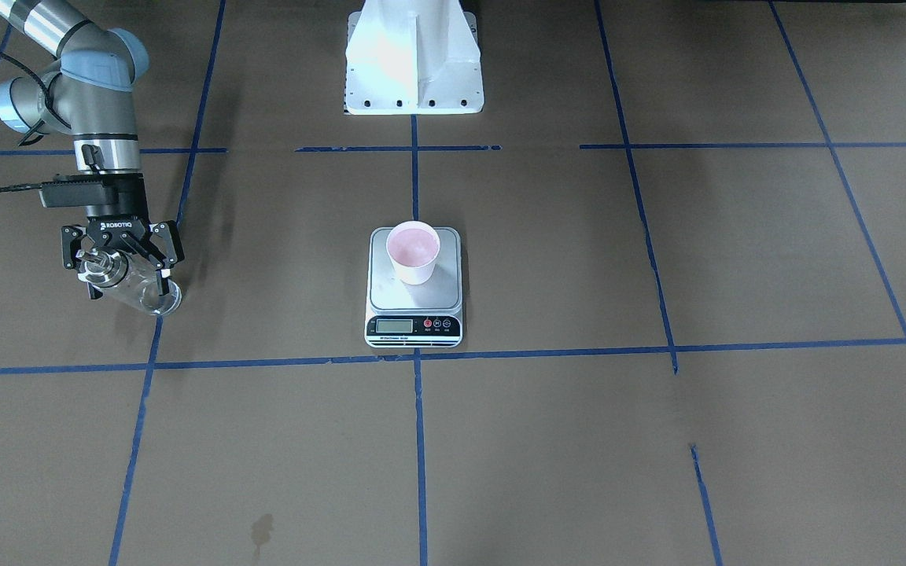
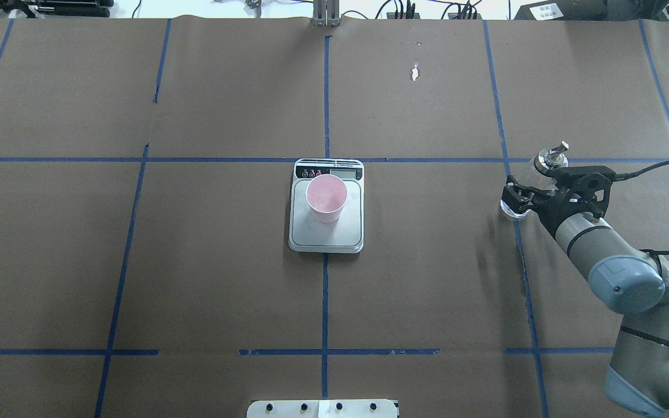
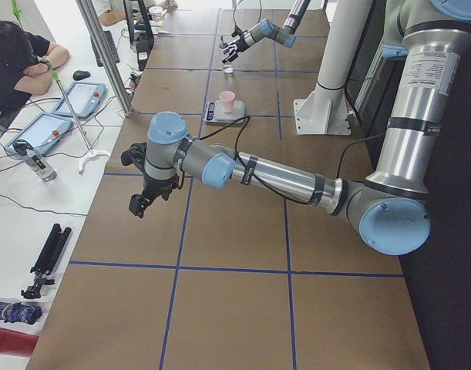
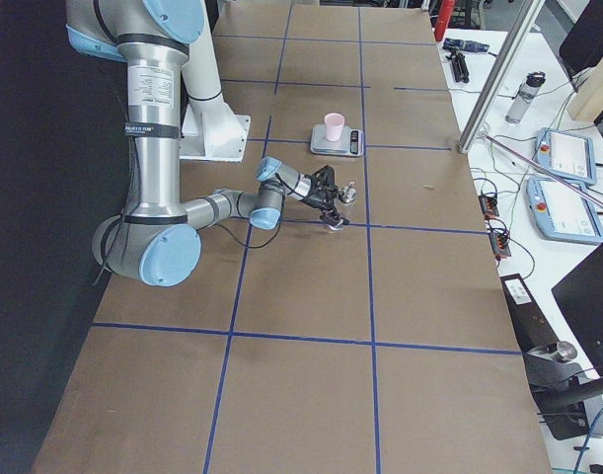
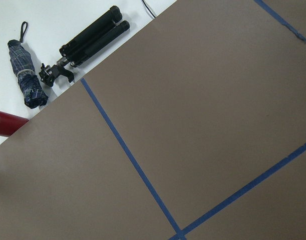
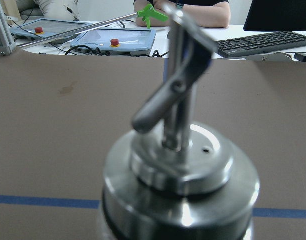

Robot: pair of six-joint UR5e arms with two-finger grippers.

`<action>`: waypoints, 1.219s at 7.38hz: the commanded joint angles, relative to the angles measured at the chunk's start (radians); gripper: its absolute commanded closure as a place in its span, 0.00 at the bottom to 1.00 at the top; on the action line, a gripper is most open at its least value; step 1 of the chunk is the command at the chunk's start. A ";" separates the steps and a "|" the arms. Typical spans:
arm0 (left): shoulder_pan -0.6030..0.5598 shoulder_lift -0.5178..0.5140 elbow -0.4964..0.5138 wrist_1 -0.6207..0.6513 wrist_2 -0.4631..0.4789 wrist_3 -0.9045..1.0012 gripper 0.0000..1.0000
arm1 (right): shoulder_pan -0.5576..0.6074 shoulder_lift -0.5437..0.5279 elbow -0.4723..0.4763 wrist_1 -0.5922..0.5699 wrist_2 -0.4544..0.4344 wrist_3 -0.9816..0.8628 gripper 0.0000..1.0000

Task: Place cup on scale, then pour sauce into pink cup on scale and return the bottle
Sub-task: 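Lower the glass bottle onto the table with the right gripper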

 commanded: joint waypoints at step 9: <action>-0.002 0.009 -0.006 0.000 0.000 0.000 0.00 | -0.153 -0.218 0.218 0.000 -0.075 0.018 0.00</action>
